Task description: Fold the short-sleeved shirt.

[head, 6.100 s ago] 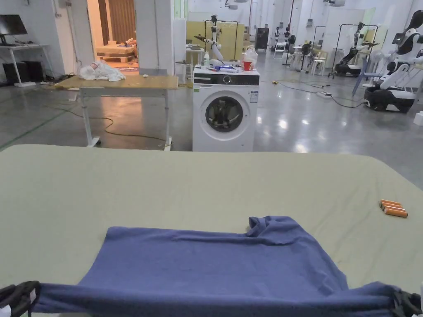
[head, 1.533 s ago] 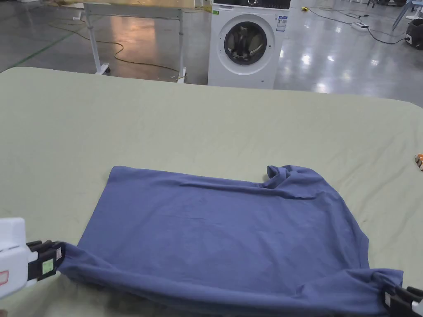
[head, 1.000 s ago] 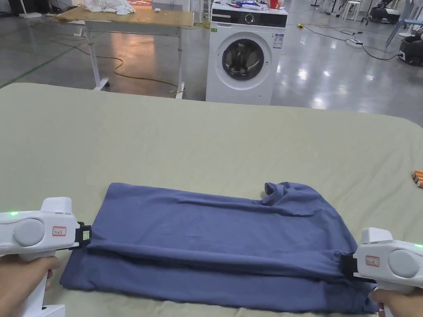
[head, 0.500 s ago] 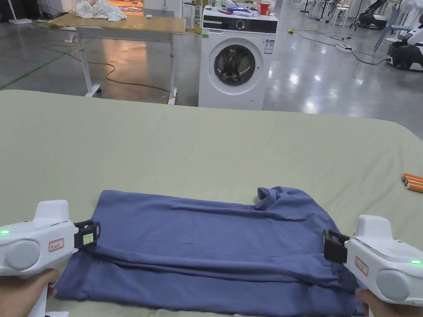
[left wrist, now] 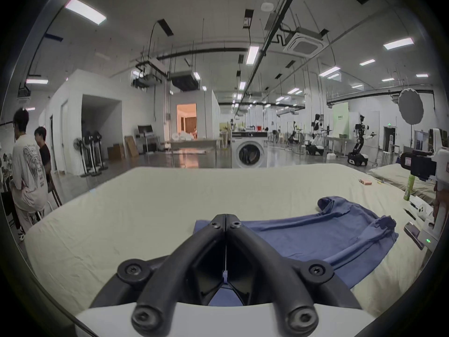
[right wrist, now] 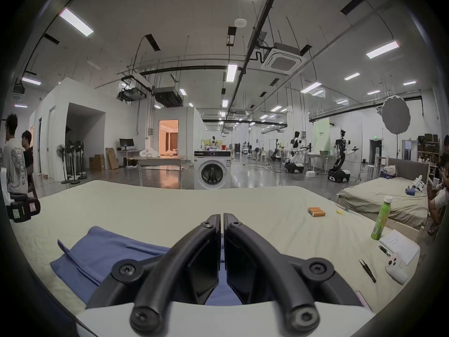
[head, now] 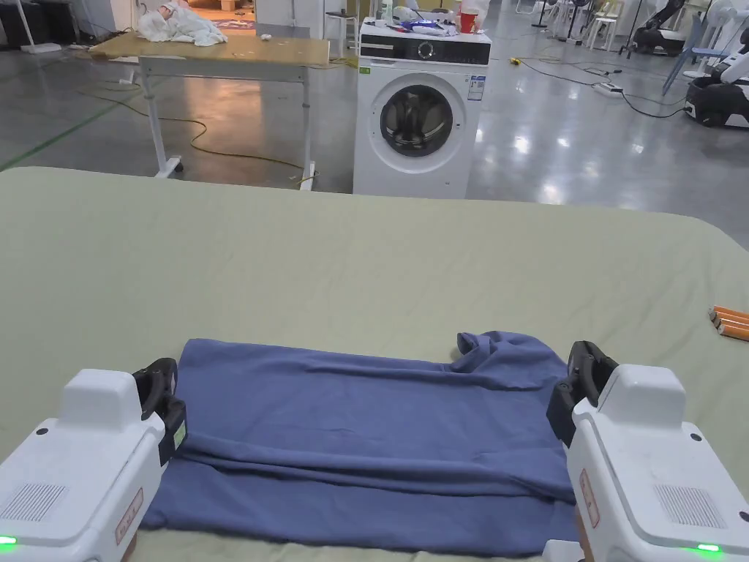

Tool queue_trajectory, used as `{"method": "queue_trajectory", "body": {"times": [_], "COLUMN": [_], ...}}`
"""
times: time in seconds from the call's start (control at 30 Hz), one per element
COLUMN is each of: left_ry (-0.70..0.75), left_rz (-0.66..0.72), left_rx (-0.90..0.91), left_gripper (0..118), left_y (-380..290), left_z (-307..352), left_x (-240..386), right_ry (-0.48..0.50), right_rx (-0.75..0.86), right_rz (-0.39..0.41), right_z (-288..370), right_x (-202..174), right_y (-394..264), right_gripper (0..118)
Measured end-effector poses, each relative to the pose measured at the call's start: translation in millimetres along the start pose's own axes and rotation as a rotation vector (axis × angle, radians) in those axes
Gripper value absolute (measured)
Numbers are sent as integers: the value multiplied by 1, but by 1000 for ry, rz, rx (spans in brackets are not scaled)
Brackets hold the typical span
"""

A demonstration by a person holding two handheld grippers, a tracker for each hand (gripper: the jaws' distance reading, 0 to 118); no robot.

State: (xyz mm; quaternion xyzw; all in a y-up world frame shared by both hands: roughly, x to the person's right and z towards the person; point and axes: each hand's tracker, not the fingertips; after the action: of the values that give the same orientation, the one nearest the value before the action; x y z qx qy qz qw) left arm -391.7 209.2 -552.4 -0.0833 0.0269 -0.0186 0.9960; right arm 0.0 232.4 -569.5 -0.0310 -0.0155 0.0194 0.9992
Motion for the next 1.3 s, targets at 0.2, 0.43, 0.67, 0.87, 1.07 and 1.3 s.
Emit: {"method": "queue_trajectory", "body": {"times": [0.2, 0.43, 0.67, 0.87, 1.07, 1.3], "left_ry": [7, -16, -25, -21, -20, -62], "left_rz": [-1, 58, 132, 146, 66, 54], "left_rx": [-101, -464, -779, -928, -897, -873], "left_gripper": [0, 0, 44, 52, 3, 1], "left_y": [1, -32, -62, -86, -88, -79], "left_z": [2, -41, -87, -103, -102, -83], "left_x": [-21, -74, -93, -83, -71, -66], "right_ry": [10, 13, 0, -23, -50, -72], "right_rx": [2, -57, -109, -156, -209, -424], "right_rz": [31, 35, 61, 73, 56, -25], "right_z": [7, 5, 5, 8, 8, -9], "right_x": [-3, 3, 13, 26, 43, 99], "right_y": [-3, -16, -29, -41, -50, -60], "right_gripper": [0, 0, 0, 0, 0, 2]}}
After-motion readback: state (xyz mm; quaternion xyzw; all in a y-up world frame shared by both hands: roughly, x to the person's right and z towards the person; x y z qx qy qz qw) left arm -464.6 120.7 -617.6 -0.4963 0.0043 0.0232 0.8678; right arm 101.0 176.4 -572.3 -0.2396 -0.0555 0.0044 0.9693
